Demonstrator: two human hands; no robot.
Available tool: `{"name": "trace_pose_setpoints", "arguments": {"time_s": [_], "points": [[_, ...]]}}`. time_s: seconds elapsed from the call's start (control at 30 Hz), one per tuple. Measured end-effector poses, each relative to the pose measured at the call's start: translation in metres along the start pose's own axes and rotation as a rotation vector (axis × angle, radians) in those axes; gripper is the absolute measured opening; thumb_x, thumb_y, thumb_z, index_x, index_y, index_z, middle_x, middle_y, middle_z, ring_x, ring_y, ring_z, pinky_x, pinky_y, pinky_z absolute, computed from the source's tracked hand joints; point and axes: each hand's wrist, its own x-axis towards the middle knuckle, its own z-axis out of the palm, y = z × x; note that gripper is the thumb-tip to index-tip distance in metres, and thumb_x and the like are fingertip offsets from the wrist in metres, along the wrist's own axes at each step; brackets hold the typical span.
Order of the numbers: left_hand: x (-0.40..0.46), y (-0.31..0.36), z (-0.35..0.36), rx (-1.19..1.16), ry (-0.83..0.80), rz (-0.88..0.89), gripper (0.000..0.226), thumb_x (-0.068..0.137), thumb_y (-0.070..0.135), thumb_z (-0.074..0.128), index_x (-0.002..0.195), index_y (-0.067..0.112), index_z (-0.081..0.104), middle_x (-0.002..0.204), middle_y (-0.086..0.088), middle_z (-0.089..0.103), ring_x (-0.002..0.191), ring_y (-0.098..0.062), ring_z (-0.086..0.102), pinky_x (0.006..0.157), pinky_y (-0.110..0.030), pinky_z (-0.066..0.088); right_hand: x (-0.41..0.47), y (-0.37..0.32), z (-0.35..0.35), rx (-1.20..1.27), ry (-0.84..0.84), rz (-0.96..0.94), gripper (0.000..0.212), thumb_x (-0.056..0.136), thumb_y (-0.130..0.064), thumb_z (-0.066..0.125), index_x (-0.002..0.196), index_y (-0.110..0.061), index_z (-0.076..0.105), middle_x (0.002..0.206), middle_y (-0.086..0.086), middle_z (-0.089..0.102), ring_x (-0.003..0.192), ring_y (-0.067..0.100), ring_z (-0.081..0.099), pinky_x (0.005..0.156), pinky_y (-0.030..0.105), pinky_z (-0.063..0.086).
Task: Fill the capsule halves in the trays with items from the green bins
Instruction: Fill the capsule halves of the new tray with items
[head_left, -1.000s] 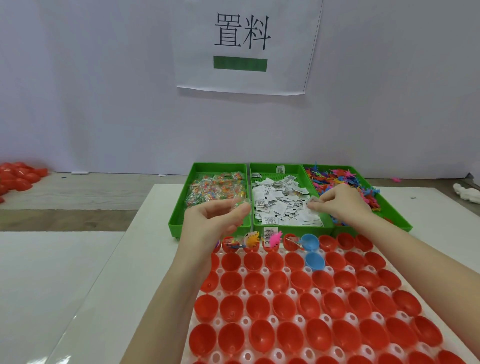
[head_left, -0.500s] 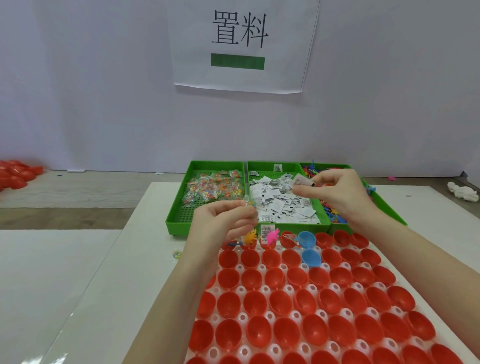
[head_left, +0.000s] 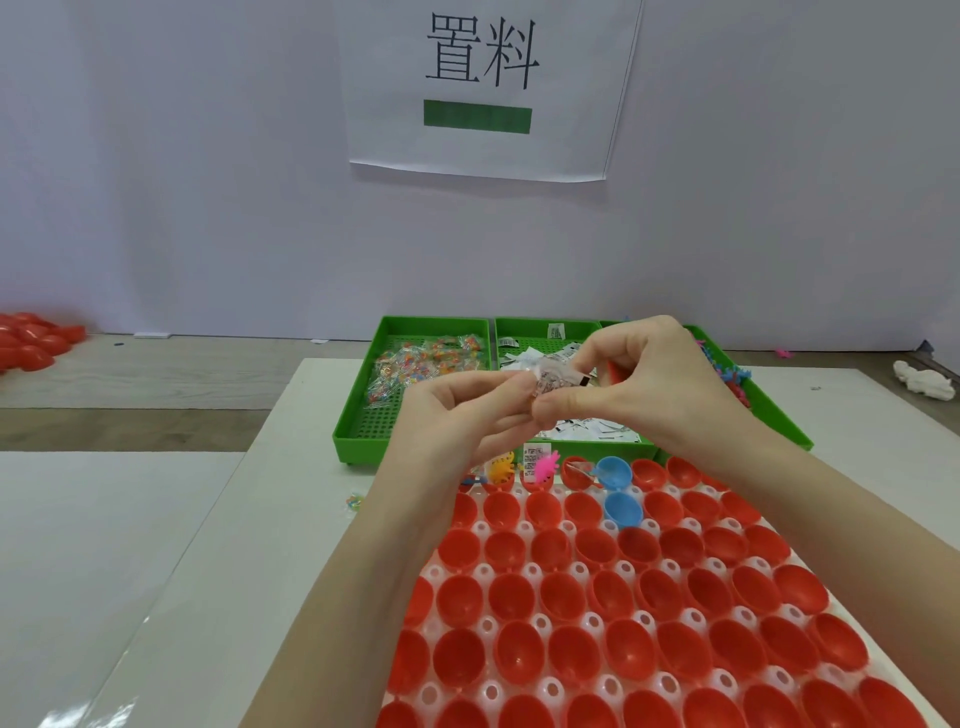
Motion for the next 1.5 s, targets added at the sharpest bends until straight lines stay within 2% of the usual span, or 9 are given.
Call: {"name": "trace_pose_setpoints", "arguments": {"time_s": [0.3,0.43,0.57,0.67,0.73,0.83,1.0,1.3,1.5], "points": [[-0.002,0.003,0.0,0.092,-0.053,0.023,0.048,0.061,0.041,0.07,0.094,0.006,0.071,0.082,-0.011,0.074,0.077,-0.018,0.071,0.074,-0.022,0.056,0.002,-0.009,-0.001,-0.171,0.019,-0.016,0.032,0.045,-0.051,0.074,0.052,-0.022,0.062,0.033,-0.009,0.035,0.036,0.006,0.032,0.041,0.016,0.025],[-0.002,-0.001,0.003,0.096,0.03,0.074,0.038,0.065,0.029,0.071,0.094,0.004,0.071,0.08,-0.009,0.074,0.076,-0.017,0.072,0.076,-0.024,0.055,0.0,-0.014,0.0,-0.203,0.026,-0.025,0.033,0.049,-0.051,0.07,0.061,-0.022,0.063,0.035,-0.011,0.04,0.038,0.005,0.036,0.044,0.015,0.032],[-0.001,-0.001,0.004,-0.022,0.079,0.048,0.021,0.07,0.018,0.07,0.085,0.004,0.07,0.072,-0.006,0.073,0.063,-0.015,0.071,0.059,-0.014,0.052,-0.007,-0.016,-0.006,0.148,-0.039,0.113,0.039,0.068,-0.056,0.056,0.089,-0.025,0.063,0.057,-0.005,0.043,0.043,0.002,0.035,0.044,0.013,0.034],[0.0,-0.002,0.005,-0.048,0.106,0.023,0.01,0.074,0.013,0.07,0.08,0.005,0.069,0.07,-0.007,0.072,0.061,-0.015,0.07,0.055,-0.013,0.051,-0.01,-0.014,-0.013,0.563,-0.097,0.199,0.023,0.098,-0.016,0.036,0.106,-0.017,0.058,0.065,-0.004,0.049,0.049,0.004,0.045,0.05,0.017,0.046],[-0.001,-0.003,0.007,-0.061,0.111,0.016,0.008,0.076,0.012,0.07,0.08,0.004,0.069,0.071,-0.007,0.073,0.061,-0.015,0.07,0.054,-0.013,0.051,-0.013,-0.013,-0.016,0.603,-0.09,0.152,0.031,0.096,0.0,0.035,0.114,-0.017,0.054,0.066,-0.005,0.059,0.053,0.004,0.05,0.054,0.016,0.047],[-0.002,-0.003,0.01,-0.093,0.116,0.019,0.004,0.078,0.009,0.069,0.078,0.005,0.068,0.071,-0.008,0.073,0.061,-0.015,0.07,0.054,-0.012,0.05,-0.018,-0.012,-0.018,0.445,-0.044,0.062,0.037,0.091,-0.004,0.044,0.12,-0.026,0.047,0.082,-0.007,0.073,0.065,0.001,0.058,0.061,0.013,0.048],[-0.004,-0.003,0.015,-0.065,0.1,0.027,0.01,0.078,0.012,0.07,0.082,0.003,0.068,0.074,-0.006,0.073,0.062,-0.015,0.07,0.054,-0.012,0.05,-0.023,-0.014,-0.017,0.401,0.024,0.053,0.043,0.086,-0.003,0.053,0.121,-0.028,0.048,0.093,-0.01,0.073,0.074,0.001,0.064,0.075,0.017,0.051],[-0.004,-0.001,0.016,-0.154,-0.036,-0.032,0.014,0.059,0.019,0.071,0.068,0.009,0.074,0.074,-0.009,0.073,0.064,-0.018,0.071,0.054,-0.014,0.051,-0.024,-0.015,-0.014,0.337,0.07,0.097,0.053,0.07,0.006,0.07,0.107,-0.029,0.055,0.083,-0.006,0.063,0.059,0.006,0.065,0.065,0.017,0.055],[-0.002,-0.005,0.014,-0.285,-0.207,-0.19,0.021,0.063,0.019,0.068,0.078,0.006,0.076,0.087,-0.006,0.074,0.077,-0.018,0.071,0.059,-0.013,0.052,-0.024,-0.018,-0.02,0.266,0.033,0.17,0.042,0.069,0.006,0.072,0.099,-0.023,0.065,0.086,-0.006,0.071,0.06,0.003,0.066,0.063,0.013,0.054]]}}
